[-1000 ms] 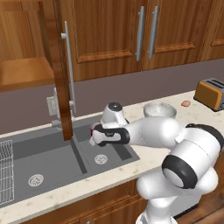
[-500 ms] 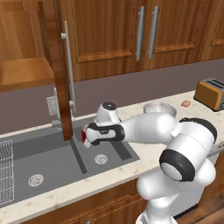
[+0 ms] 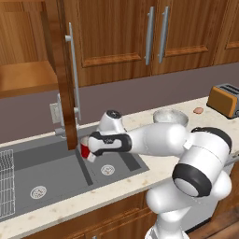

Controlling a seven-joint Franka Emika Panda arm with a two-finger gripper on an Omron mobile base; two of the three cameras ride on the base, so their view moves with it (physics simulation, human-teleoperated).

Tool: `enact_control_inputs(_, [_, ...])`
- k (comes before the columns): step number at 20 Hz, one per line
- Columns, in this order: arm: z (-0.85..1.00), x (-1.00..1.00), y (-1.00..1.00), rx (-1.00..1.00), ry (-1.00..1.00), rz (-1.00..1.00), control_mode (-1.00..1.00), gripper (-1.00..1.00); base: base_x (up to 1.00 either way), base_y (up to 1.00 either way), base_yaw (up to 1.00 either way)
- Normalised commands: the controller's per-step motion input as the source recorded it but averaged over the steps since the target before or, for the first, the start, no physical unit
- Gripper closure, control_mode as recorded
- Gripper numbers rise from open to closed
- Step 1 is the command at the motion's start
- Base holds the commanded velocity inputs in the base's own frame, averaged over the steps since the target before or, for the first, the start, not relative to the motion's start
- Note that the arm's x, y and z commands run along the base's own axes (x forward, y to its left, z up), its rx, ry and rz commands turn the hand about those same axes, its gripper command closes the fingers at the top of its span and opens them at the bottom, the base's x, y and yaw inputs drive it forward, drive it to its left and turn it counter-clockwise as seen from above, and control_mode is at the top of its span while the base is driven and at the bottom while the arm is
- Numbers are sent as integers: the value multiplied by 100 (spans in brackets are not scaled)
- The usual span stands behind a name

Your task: Pick the mug and place it in the sink. Pick the bowl and place it in the open cabinet and then close the cabinet.

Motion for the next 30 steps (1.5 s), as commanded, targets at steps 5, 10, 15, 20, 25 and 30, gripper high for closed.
enact_control_inputs(5, [1,-5,27,0,0,10,-100,100,0,0,0])
enact_control_inputs(10, [3,-3,35,0,0,9,-100,100,0,0,0])
enact_control_inputs(15, [0,-6,43,0,0,8,-100,100,0,0,0])
enact_control_inputs(20, [0,-5,42,0,0,6,-100,100,0,0,0])
enact_control_inputs(25, [-7,0,22,0,0,6,-100,100,0,0,0])
enact_control_inputs(30, [-16,0,16,0,0,7,-100,100,0,0,0])
